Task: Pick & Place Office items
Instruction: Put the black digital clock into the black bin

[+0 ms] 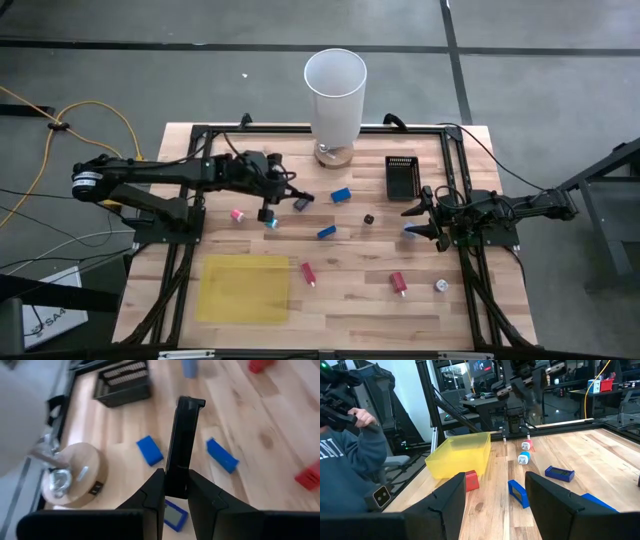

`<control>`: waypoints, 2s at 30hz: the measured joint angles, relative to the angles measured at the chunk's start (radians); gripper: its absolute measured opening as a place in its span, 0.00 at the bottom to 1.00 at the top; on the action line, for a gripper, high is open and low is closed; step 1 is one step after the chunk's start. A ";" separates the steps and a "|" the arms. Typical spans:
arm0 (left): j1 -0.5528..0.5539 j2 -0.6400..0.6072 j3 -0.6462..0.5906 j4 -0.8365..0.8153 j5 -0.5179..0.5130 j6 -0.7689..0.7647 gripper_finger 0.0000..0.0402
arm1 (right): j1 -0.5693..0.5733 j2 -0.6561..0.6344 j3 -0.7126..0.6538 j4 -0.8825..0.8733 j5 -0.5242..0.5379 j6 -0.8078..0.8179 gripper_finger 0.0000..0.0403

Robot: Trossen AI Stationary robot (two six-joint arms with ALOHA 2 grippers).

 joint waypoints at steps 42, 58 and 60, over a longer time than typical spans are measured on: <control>-0.159 0.253 0.000 0.496 -0.247 -0.234 0.14 | 0.000 0.017 0.000 0.000 0.003 0.000 0.47; -0.160 0.253 0.000 0.502 -0.076 -0.225 0.14 | 0.000 0.017 0.000 0.000 0.003 0.000 0.47; -0.160 0.253 0.000 0.502 -0.076 -0.225 0.14 | 0.000 0.017 0.000 0.000 0.003 0.000 0.47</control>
